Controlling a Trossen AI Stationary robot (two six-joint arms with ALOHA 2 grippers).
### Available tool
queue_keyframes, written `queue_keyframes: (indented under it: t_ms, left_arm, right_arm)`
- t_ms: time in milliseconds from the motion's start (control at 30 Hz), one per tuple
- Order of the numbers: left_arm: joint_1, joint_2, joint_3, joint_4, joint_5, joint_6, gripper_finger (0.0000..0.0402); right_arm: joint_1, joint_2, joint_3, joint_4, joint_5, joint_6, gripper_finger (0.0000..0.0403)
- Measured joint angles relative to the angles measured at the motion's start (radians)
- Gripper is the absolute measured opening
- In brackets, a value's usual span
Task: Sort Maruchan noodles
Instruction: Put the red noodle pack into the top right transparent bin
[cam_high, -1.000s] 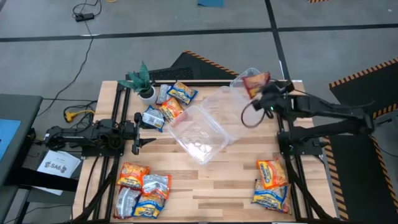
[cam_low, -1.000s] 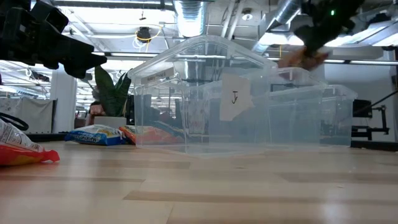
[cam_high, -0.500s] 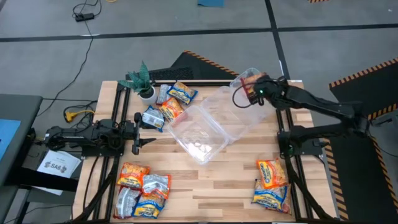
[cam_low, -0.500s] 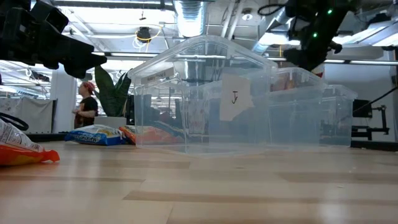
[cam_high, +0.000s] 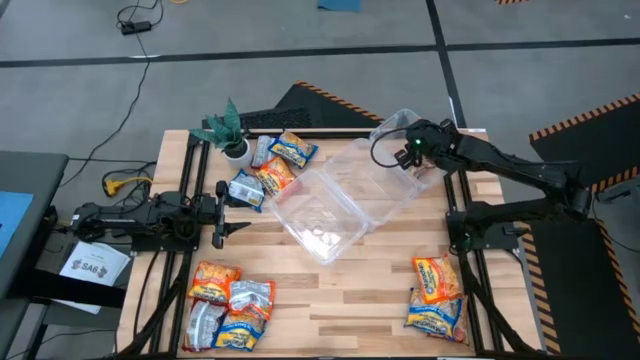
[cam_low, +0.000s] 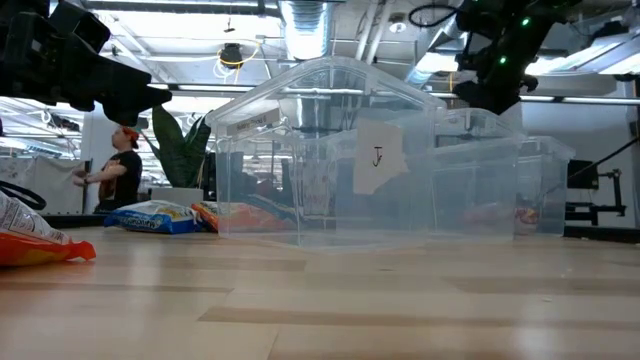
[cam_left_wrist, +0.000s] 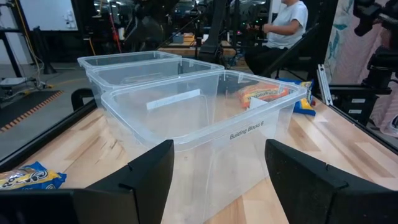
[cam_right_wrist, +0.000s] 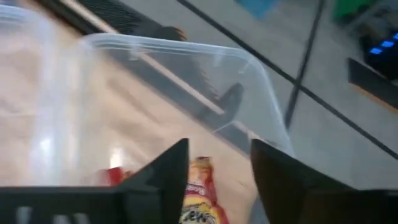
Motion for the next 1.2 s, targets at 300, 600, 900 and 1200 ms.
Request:
queue_keyframes:
  t_ms: [300,600,900,1200]
  left_arm:
    - [0.000,0.000,0.000,0.000,0.000,0.000,0.0238]
    - [0.000,0.000,0.000,0.000,0.000,0.000,0.0238]
    - [0.000,0.000,0.000,0.000,-0.001,-0.034,0.0238]
    - [0.001,0.000,0.000,0.140,-0.056,-0.151,0.0238]
  right_arm:
    - [0.193,-0.207,0.000,0.064,-0.518,-0.046,0.0275]
    - [0.520,-0.206,0.001,0.277,-0.564,-0.086,0.0276]
    - [0.665,-0.085,0.000,0.273,-0.439,-0.155,0.0276]
    - [0.733,-0.205,-0.112,0.206,-0.352,-0.058,0.0276]
